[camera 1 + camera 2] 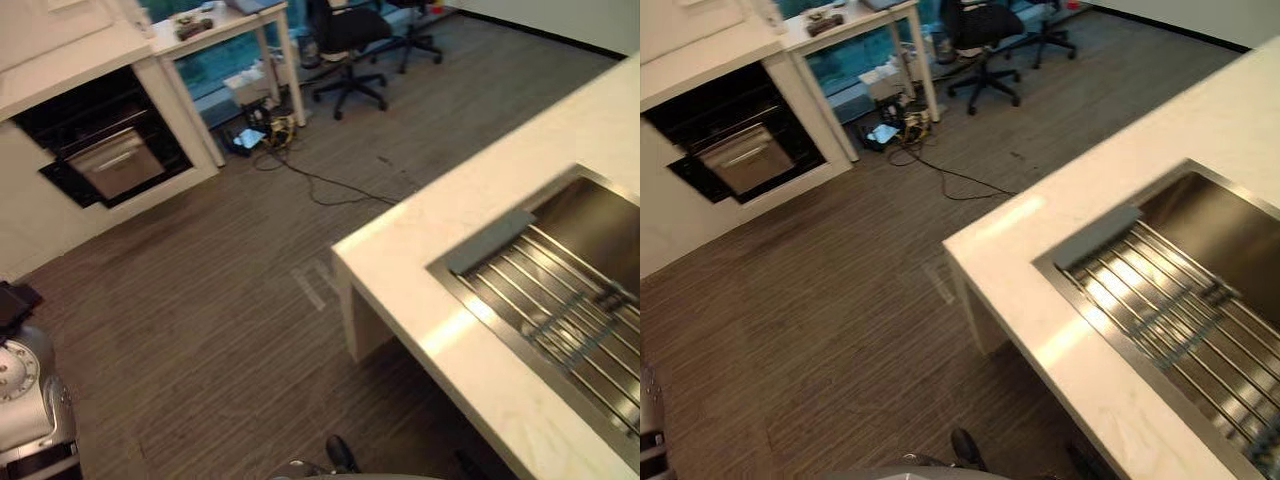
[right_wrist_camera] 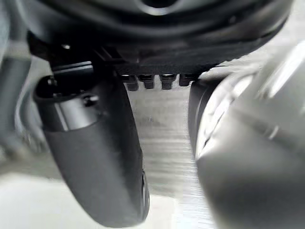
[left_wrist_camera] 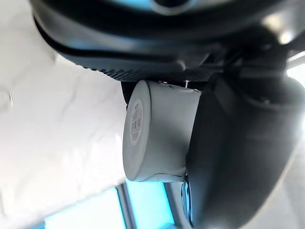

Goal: Walk over to the sink, pick up the cup, carry it to the dishwasher, place the cup inside the dishwasher, then close the dishwasher door

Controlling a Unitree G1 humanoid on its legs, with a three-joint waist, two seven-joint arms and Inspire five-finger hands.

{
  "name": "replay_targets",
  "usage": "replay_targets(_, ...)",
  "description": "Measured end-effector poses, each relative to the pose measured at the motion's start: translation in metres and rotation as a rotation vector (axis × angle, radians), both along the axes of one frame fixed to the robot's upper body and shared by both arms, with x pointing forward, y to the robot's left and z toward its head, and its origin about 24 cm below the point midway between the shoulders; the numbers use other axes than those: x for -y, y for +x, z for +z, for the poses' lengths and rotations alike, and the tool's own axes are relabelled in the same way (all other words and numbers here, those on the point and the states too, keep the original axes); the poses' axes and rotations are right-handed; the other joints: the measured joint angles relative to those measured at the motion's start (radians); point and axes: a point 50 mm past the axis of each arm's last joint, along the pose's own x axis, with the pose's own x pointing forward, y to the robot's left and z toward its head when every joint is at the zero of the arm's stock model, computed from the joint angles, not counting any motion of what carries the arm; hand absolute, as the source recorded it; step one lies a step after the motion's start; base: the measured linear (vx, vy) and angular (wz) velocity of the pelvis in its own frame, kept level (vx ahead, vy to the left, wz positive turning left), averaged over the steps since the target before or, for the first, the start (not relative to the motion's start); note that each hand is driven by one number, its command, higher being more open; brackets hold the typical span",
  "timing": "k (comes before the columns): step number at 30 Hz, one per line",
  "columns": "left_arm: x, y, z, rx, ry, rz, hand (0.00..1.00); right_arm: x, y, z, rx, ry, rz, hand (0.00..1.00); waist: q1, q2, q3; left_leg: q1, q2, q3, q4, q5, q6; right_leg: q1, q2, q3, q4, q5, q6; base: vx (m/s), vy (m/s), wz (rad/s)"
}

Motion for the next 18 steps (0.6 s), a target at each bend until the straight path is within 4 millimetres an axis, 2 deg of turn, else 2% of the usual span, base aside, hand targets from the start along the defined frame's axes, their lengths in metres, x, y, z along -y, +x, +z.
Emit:
replay_targets(1,0.004,0.003,-0.002,0.0,0.015,-0.036,0.0,-0.002,-0.005,0.0,-0.013,0.011,-0.003,1.0,-0.002,0.0,-0.001,0.001,-0.004,-0.089,0.018,-0.005,0.008,-0.047,0.021,0.155,0.048,-0.037,0.009,0.17,0.036,2.04)
replay_targets(2,0.007,0.006,-0.005,-0.001,0.013,-0.06,0.0,-0.006,-0.008,-0.001,-0.018,0.024,-0.008,1.0,-0.004,0.0,-0.001,-0.003,-0.004,-0.136,0.033,-0.009,0.008,-0.065,0.056,0.237,0.033,-0.073,0.028,0.18,0.0,2.38)
replay_targets(3,0.011,0.013,-0.012,-0.025,0.004,-0.096,0.0,-0.012,-0.012,-0.003,-0.03,0.042,-0.001,1.0,-0.009,-0.002,-0.002,-0.008,-0.008,-0.229,0.059,-0.015,0.006,-0.105,0.128,0.398,0.002,-0.118,0.049,0.17,-0.033,2.5)
replay_targets(4,0.011,0.017,-0.021,-0.066,-0.004,-0.113,0.0,-0.021,-0.014,-0.005,-0.034,0.064,0.022,1.0,-0.016,-0.01,-0.006,-0.015,-0.018,-0.319,0.084,-0.021,0.0,-0.144,0.202,0.568,-0.043,-0.136,0.069,0.19,-0.034,2.47)
replay_targets(5,0.01,0.018,-0.024,-0.082,-0.009,-0.117,0.0,-0.024,-0.013,-0.005,-0.029,0.07,0.033,1.0,-0.018,-0.013,-0.006,-0.016,-0.026,-0.359,0.092,-0.021,0.0,-0.16,0.226,0.627,-0.063,-0.143,0.08,0.21,-0.029,2.24)
replay_targets(7,0.007,0.021,-0.035,-0.115,-0.055,-0.148,0.0,-0.029,-0.009,-0.006,-0.023,0.07,0.087,1.0,-0.01,-0.037,-0.019,-0.008,-0.062,-0.499,0.105,-0.024,-0.005,-0.219,0.263,0.77,-0.122,-0.154,0.102,0.22,-0.032,1.9)
replay_targets(8,0.007,0.021,-0.037,-0.117,-0.066,-0.152,0.0,-0.029,-0.008,-0.006,-0.023,0.068,0.105,1.0,-0.008,-0.039,-0.02,-0.004,-0.069,-0.528,0.105,-0.027,-0.01,-0.232,0.268,0.796,-0.132,-0.154,0.102,0.21,-0.041,1.57)
replay_targets(9,0.007,0.021,-0.04,-0.114,-0.089,-0.165,0.0,-0.03,-0.005,-0.006,-0.017,0.069,0.118,1.0,-0.007,-0.046,-0.021,0.0,-0.057,-0.526,0.122,-0.067,0.003,-0.258,0.282,0.848,-0.151,-0.154,0.103,0.16,-0.044,1.03)
replay_targets(10,0.007,0.021,-0.04,-0.113,-0.094,-0.169,0.0,-0.03,-0.005,-0.006,-0.015,0.071,0.119,1.0,-0.008,-0.048,-0.02,-0.001,-0.05,-0.512,0.133,-0.077,0.001,-0.263,0.287,0.859,-0.153,-0.155,0.104,0.17,-0.073,1.35)
replay_targets(11,0.009,0.023,-0.042,-0.113,-0.109,-0.194,0.0,-0.031,-0.003,-0.007,-0.011,0.079,0.122,1.0,-0.015,-0.054,-0.015,-0.002,-0.025,-0.489,0.2,-0.121,-0.031,-0.281,0.315,0.904,-0.16,-0.156,0.108,0.18,-0.102,1.1)
replay_targets(13,0.014,0.027,-0.044,-0.125,-0.112,-0.244,0.0,-0.034,-0.004,-0.008,-0.024,0.092,0.127,1.0,-0.018,-0.064,-0.02,0.008,-0.023,-0.534,0.238,-0.133,-0.045,-0.312,0.324,0.919,-0.168,-0.155,0.108,0.2,-0.117,1.13)
replay_targets(14,0.021,0.032,-0.046,-0.152,-0.093,-0.291,0.0,-0.034,-0.001,-0.008,-0.024,0.09,0.125,1.0,-0.024,-0.068,-0.022,0.008,-0.02,-0.531,0.242,-0.138,-0.053,-0.332,0.322,0.904,-0.216,-0.133,0.112,0.22,-0.106,1.24)
replay_targets(15,0.029,0.038,-0.05,-0.195,-0.074,-0.342,0.0,-0.035,0.002,-0.009,-0.023,0.093,0.124,1.0,-0.032,-0.075,-0.025,0.01,-0.019,-0.527,0.239,-0.141,-0.059,-0.332,0.323,0.898,-0.259,-0.024,0.116,0.27,-0.124,1.27)
replay_targets(16,0.035,0.042,-0.054,-0.231,-0.065,-0.375,0.0,-0.034,0.005,-0.009,-0.022,0.097,0.123,1.0,-0.034,-0.071,-0.025,0.012,-0.011,-0.522,0.235,-0.145,-0.066,-0.315,0.326,0.885,-0.279,-0.012,0.14,0.23,-0.104,0.86)
replay_targets(17,0.038,0.043,-0.056,-0.252,-0.051,-0.387,0.0,-0.034,0.008,-0.009,-0.017,0.1,0.126,1.0,-0.028,-0.067,-0.023,0.012,-0.003,-0.519,0.233,-0.146,-0.071,-0.305,0.332,0.875,-0.295,-0.009,0.137,0.27,-0.152,0.38)
replay_targets(18,0.04,0.045,-0.057,-0.287,-0.029,-0.409,0.0,-0.035,0.019,-0.009,0.009,0.111,0.138,1.0,-0.016,-0.067,-0.023,0.018,0.018,-0.51,0.225,-0.15,-0.092,-0.281,0.35,0.864,-0.322,0.0,0.124,0.2,-0.13,0.09)
